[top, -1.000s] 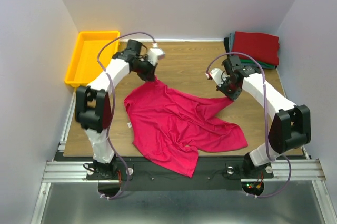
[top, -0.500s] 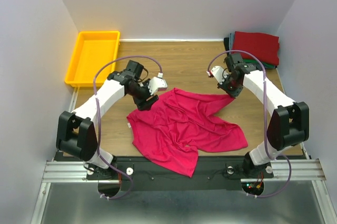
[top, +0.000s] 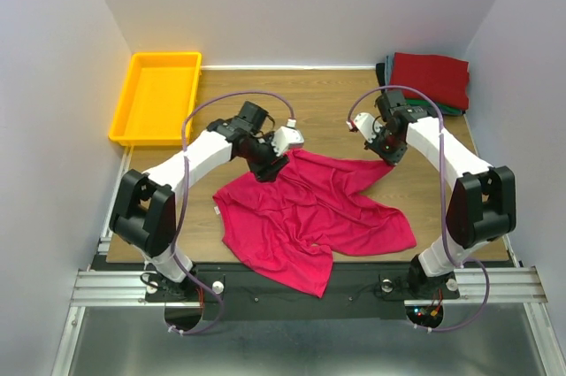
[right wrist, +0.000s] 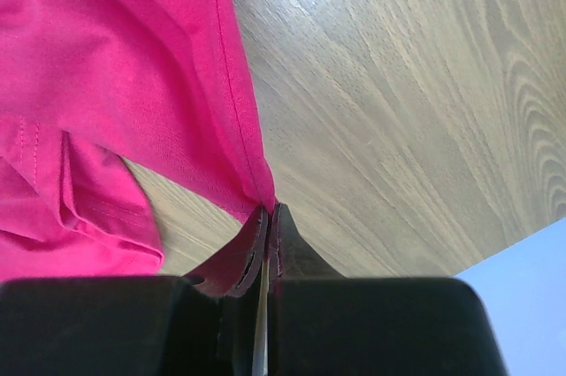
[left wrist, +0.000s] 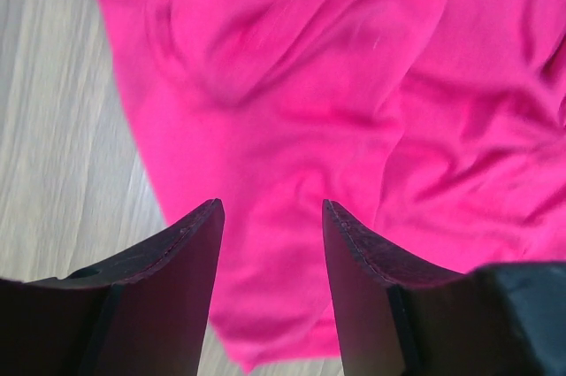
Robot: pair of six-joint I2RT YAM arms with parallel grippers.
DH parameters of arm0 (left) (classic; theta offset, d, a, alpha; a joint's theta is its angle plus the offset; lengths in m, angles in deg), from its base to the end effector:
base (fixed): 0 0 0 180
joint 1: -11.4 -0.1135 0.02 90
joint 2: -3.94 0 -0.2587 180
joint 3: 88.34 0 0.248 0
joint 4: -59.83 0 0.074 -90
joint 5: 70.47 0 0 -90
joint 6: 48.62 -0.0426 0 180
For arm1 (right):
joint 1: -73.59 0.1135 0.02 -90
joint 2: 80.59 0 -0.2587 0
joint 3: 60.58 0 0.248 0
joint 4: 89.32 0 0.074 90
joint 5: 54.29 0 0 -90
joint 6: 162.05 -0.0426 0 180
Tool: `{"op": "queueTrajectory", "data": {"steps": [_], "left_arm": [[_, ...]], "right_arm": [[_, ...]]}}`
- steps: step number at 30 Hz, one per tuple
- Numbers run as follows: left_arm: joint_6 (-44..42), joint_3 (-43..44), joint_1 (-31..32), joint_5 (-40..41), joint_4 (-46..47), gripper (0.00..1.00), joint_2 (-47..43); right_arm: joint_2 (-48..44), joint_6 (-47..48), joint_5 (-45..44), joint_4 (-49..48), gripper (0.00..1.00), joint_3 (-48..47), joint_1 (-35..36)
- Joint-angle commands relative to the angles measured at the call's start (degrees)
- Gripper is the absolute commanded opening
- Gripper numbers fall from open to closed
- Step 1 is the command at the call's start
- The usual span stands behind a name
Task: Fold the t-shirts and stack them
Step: Flatten the tshirt out
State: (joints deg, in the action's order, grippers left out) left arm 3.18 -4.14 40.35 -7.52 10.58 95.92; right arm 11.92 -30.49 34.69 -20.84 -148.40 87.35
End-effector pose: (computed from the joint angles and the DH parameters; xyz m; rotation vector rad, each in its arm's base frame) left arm 0.2843 -0.1794 0.2446 1.5206 1.9713 -0.5361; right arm 0.3035 0.0735 0.2401 -1.3234 2.5331 -0.1263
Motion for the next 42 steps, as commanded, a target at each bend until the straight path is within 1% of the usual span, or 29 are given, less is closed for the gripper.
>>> {"op": "queueTrajectory", "data": {"steps": [1,4,5,7,10,15,21,26,28,31,34,37,38,40,41,42], "left_arm": [[7.25,-0.84,6.37,2.17,8.34,0.6,-1.46],[8.66,-0.67,10.5,4.54,11.07,0.61,-0.06],[8.84,-0.41,13.12,4.9,11.77,0.62,1.08],[9.19,0.47,15.42,5.6,12.48,0.63,2.14],[9.19,1.35,20.95,8.32,13.8,0.63,5.21],[10.16,2.05,25.18,12.45,15.55,0.64,8.73],[10.25,1.88,26.16,18.77,18.28,0.65,11.46],[9.72,2.75,26.07,19.14,18.46,0.65,13.56],[9.46,2.93,26.16,19.49,18.89,0.63,14.1],[9.02,3.19,26.07,19.49,18.98,0.6,14.8],[9.02,3.46,26.16,19.14,18.9,0.53,15.15],[9.01,3.81,26.16,18.09,18.28,0.38,14.37],[9.1,3.9,26.07,18.0,17.67,0.3,13.41],[9.28,4.51,25.9,17.73,16.62,0.23,11.82],[9.45,4.95,25.37,17.21,15.22,0.17,9.81],[9.63,5.21,24.67,16.94,14.25,0.15,8.49]], "right_arm": [[0.39,-0.69,2.33,0.01,0.01,-1.59,-0.84],[1.27,-1.04,2.6,0.01,0.01,-1.76,-1.1],[1.44,-1.04,2.6,0.01,0.01,-1.94,-1.19],[1.97,-1.13,2.77,0.01,0.01,-2.2,-1.36],[2.59,-1.22,2.95,0.01,0.01,-2.82,-1.63],[3.29,-1.04,3.13,0.1,0.01,-3.52,-1.89],[3.47,-0.6,3.48,0.28,0.01,-3.43,-2.16],[3.82,-0.34,3.39,0.19,0.01,-3.43,-2.16],[3.82,-0.34,3.39,0.28,0.01,-3.52,-2.16],[3.82,-0.25,3.3,0.28,0.01,-3.52,-2.25],[3.91,-0.16,3.21,0.19,0.01,-3.52,-2.25],[3.99,0.01,3.13,0.19,0.01,-3.61,-2.25],[3.99,0.1,3.04,0.19,0.01,-3.61,-2.25],[3.91,0.27,2.86,0.28,0.01,-3.78,-2.33],[3.73,0.45,2.51,0.28,0.01,-3.79,-2.25],[3.56,0.54,2.42,0.28,0.01,-3.87,-2.33]]}}
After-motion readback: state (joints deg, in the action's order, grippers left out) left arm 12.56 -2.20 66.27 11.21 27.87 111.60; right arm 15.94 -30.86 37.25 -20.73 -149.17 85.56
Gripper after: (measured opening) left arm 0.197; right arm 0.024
